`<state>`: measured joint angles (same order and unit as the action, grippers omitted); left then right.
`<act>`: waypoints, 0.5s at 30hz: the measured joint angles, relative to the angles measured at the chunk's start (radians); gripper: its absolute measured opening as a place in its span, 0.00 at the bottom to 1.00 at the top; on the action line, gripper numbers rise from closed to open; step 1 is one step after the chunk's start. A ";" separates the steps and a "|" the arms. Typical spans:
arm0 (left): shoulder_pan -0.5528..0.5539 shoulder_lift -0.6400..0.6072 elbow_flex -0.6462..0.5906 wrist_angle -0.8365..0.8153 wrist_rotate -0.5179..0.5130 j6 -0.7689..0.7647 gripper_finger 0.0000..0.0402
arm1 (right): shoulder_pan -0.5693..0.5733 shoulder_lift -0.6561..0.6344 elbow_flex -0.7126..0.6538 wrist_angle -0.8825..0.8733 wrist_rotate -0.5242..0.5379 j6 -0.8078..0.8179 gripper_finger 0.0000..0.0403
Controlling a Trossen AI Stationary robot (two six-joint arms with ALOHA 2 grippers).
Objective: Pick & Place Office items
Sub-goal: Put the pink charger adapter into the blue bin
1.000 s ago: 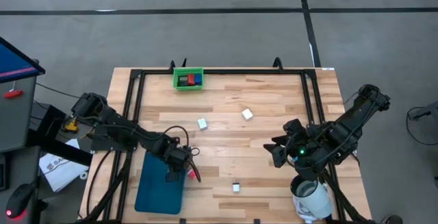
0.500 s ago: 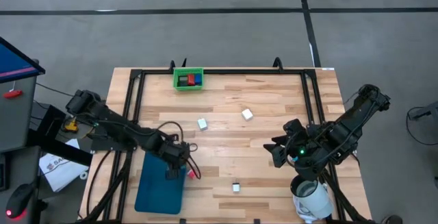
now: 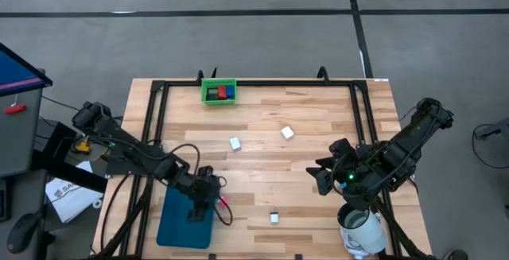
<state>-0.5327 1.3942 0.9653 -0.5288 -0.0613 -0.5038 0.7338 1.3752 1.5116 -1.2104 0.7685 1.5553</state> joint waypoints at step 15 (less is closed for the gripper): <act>0.090 0.403 0.526 -0.401 0.070 0.223 0.55 | 0.049 0.001 0.000 0.015 0.057 -0.003 0.57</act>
<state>-0.4430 1.7975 1.4911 -0.9300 0.0086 -0.2810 0.7826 1.3758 1.5115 -1.1957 0.8252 1.5518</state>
